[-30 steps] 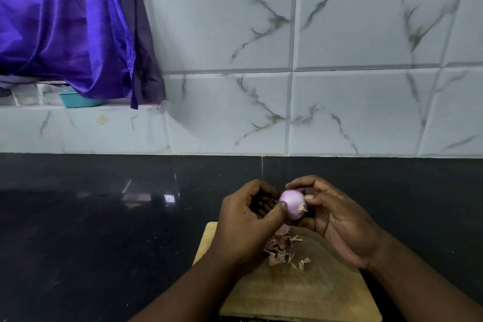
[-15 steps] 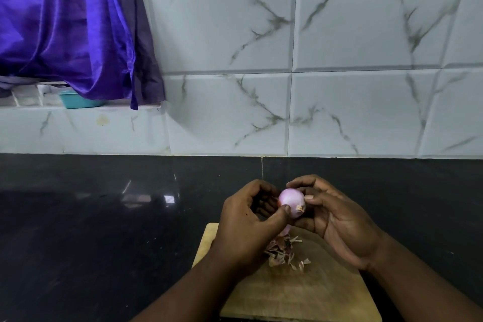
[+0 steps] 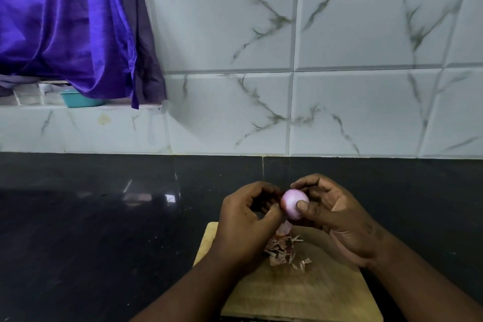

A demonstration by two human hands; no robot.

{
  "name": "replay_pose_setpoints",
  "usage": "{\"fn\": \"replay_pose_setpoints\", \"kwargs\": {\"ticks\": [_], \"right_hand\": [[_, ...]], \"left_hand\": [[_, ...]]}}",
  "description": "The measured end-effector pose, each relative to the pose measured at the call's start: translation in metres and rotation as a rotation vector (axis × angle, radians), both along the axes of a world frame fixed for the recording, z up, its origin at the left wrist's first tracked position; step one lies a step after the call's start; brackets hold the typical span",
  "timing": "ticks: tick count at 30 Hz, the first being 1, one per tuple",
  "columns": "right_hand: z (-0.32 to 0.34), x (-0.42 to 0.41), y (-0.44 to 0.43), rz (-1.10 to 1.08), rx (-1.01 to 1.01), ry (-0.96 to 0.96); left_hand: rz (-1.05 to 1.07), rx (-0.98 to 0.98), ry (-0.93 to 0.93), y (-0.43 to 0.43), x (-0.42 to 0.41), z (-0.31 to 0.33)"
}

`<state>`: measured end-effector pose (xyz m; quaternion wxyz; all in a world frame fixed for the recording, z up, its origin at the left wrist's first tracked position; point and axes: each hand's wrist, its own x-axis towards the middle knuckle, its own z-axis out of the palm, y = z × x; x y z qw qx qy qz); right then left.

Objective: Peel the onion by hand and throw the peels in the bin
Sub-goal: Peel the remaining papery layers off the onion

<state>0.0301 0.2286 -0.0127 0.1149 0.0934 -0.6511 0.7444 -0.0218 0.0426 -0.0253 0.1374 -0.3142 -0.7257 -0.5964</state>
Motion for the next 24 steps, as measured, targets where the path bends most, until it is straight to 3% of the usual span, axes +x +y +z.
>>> {"fn": "replay_pose_setpoints", "kwargs": {"ticks": [24], "right_hand": [[-0.0041,-0.0045,0.0031,0.027,0.045,0.032]], "left_hand": [[-0.076,0.118,-0.13,0.0014,-0.0006,0.0006]]}}
